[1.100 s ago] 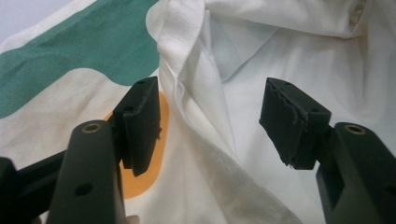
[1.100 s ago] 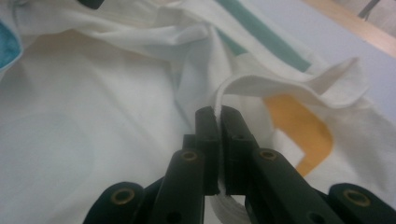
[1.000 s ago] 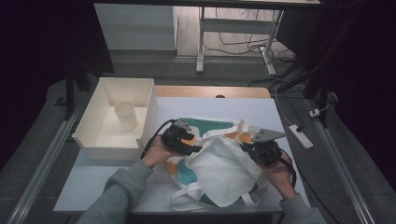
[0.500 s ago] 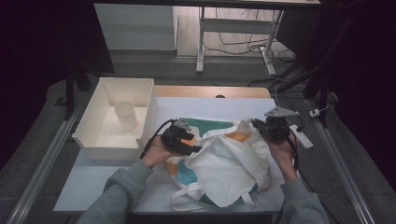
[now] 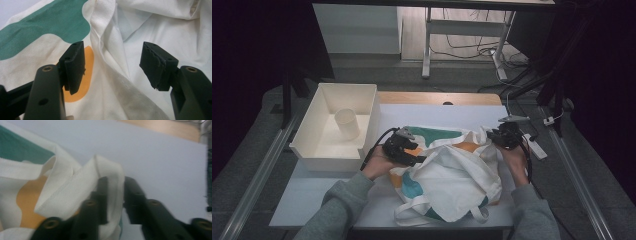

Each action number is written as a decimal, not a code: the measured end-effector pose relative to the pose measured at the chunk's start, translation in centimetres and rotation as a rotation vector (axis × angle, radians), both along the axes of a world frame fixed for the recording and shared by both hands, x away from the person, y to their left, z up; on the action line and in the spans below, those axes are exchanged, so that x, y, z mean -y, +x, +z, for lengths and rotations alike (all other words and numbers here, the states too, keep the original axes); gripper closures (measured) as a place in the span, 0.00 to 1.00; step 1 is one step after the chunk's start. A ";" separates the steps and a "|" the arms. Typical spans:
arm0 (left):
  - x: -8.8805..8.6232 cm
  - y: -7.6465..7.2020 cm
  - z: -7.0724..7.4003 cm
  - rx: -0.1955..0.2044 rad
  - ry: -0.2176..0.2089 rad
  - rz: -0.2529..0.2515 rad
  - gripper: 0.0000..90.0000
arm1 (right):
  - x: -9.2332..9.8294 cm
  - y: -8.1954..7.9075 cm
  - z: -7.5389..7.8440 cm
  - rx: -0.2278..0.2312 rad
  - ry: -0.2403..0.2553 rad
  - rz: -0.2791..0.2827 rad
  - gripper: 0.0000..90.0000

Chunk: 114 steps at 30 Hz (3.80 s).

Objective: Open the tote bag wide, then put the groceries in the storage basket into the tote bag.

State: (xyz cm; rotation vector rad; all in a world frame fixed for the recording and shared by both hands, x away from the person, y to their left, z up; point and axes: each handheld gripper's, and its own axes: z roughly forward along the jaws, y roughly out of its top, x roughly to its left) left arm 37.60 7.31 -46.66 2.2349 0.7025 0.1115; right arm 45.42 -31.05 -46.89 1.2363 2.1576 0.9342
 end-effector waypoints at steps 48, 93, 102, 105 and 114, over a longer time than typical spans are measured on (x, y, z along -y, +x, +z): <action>-1.3 -1.2 1.8 0.047 -0.049 0.031 0.37 | 2.1 -12.3 2.8 0.016 0.157 0.244 0.31; -12.7 -1.8 6.8 0.111 -0.114 0.288 0.30 | -0.4 -12.1 1.1 0.019 0.148 0.326 0.33; -14.8 -1.6 6.8 0.110 -0.137 0.343 0.30 | -0.5 -12.2 1.1 0.021 0.144 0.322 0.33; -15.8 -1.3 6.5 0.104 -0.142 0.373 0.29 | -0.6 -12.1 1.1 0.023 0.141 0.325 0.33; -17.9 -0.4 5.7 0.087 -0.131 0.449 0.28 | -0.6 -12.1 0.9 0.020 0.130 0.321 0.33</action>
